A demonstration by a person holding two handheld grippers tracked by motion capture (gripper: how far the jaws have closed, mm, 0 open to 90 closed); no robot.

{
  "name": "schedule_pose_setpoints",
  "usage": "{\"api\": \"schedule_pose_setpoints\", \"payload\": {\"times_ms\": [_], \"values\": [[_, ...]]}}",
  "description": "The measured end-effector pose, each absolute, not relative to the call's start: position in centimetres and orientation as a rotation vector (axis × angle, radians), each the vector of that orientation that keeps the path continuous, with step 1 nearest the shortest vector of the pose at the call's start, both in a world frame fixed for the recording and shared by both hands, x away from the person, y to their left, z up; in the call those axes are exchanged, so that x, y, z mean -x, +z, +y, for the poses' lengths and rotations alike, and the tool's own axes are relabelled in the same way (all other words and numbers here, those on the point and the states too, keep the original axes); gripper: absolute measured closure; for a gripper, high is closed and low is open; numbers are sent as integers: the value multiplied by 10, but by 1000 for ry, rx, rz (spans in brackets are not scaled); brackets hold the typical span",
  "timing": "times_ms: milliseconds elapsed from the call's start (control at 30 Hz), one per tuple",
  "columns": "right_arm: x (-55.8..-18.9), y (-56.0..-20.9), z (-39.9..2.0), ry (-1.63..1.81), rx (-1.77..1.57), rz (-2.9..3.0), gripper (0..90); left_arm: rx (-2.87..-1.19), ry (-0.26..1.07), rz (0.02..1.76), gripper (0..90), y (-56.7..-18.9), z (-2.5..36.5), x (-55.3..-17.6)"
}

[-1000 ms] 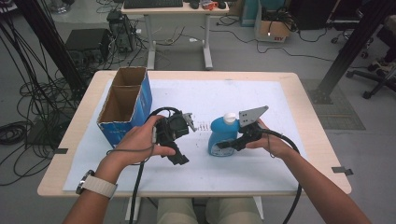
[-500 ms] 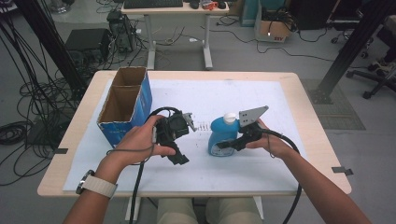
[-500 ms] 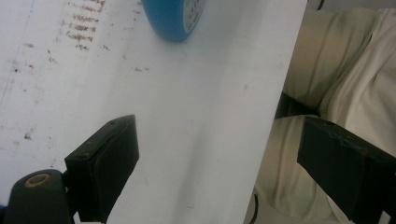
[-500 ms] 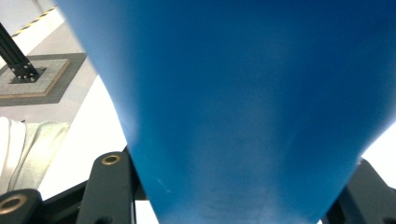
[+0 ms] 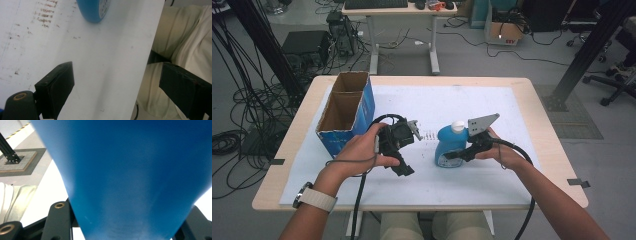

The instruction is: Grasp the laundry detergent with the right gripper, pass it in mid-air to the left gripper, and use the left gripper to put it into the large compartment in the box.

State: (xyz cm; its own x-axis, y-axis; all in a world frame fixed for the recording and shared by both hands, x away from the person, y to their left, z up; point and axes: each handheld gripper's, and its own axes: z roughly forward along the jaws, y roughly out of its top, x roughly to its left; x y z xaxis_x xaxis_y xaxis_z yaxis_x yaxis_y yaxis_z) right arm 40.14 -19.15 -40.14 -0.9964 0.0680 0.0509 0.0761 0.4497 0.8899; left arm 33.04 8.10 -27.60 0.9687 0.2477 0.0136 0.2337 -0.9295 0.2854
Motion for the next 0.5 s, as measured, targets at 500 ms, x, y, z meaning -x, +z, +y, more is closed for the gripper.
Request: {"api": "schedule_pose_setpoints", "payload": {"times_ms": [500], "values": [[-400,-400,-191,-1669,156,-2657,430,-2820,119,373,124,-266,82,-327]]}}
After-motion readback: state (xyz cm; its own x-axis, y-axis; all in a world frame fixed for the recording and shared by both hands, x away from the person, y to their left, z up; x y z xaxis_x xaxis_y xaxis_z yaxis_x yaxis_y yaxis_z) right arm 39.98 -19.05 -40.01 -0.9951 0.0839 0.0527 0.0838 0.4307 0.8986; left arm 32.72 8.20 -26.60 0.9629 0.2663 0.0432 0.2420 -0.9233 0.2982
